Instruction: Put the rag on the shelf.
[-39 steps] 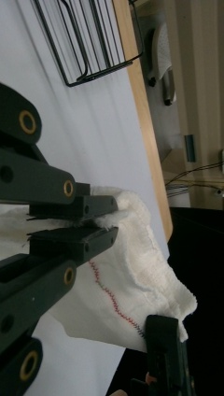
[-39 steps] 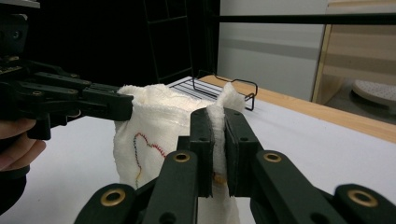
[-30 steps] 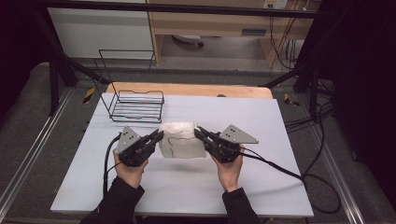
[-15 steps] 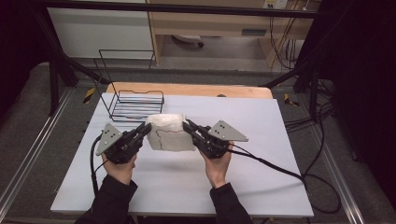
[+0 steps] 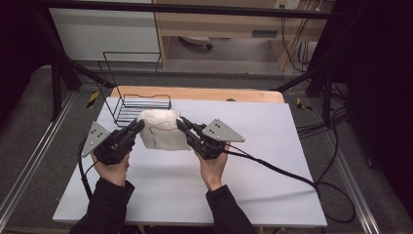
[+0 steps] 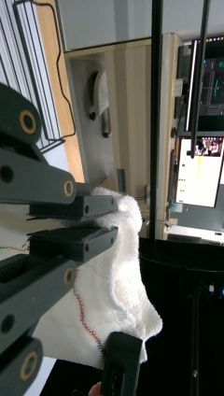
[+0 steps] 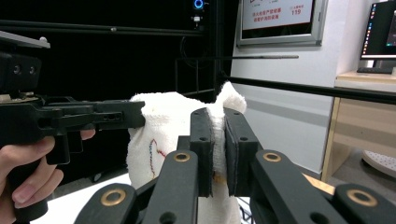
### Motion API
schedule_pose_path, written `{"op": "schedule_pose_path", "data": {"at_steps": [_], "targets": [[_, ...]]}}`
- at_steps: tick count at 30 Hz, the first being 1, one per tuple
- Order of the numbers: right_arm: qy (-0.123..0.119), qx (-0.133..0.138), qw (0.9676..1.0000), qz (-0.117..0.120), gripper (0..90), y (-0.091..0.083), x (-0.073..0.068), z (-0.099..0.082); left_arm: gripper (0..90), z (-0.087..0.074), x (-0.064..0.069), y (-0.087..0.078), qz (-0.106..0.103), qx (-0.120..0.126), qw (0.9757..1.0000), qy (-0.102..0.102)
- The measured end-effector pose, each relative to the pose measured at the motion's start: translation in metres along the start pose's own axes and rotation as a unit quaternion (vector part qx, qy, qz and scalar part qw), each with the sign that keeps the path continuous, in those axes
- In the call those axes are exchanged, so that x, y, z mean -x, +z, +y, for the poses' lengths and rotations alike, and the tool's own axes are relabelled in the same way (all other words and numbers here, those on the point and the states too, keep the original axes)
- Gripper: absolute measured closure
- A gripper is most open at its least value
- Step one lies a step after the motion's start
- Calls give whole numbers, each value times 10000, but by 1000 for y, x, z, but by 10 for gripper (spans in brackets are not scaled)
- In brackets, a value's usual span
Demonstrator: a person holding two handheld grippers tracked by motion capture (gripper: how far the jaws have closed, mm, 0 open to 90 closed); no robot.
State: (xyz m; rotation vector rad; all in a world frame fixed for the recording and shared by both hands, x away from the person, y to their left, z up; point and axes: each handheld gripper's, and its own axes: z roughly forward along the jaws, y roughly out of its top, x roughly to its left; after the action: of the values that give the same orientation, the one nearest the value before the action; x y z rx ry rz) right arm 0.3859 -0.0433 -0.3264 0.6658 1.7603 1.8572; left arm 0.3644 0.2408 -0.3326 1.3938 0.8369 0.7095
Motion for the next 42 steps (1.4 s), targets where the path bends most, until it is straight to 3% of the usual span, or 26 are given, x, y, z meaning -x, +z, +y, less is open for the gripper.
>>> {"op": "schedule_pose_path", "data": {"at_steps": [22, 42], "targets": [[-182, 269, 9995, 32, 840, 44, -13, 32, 837, 42, -28, -12, 263, 386, 9989, 61], [-416, 575, 9975, -32, 840, 79, -12, 81, 838, 94, -50, -1, 445, 798, 9957, 120]]}}
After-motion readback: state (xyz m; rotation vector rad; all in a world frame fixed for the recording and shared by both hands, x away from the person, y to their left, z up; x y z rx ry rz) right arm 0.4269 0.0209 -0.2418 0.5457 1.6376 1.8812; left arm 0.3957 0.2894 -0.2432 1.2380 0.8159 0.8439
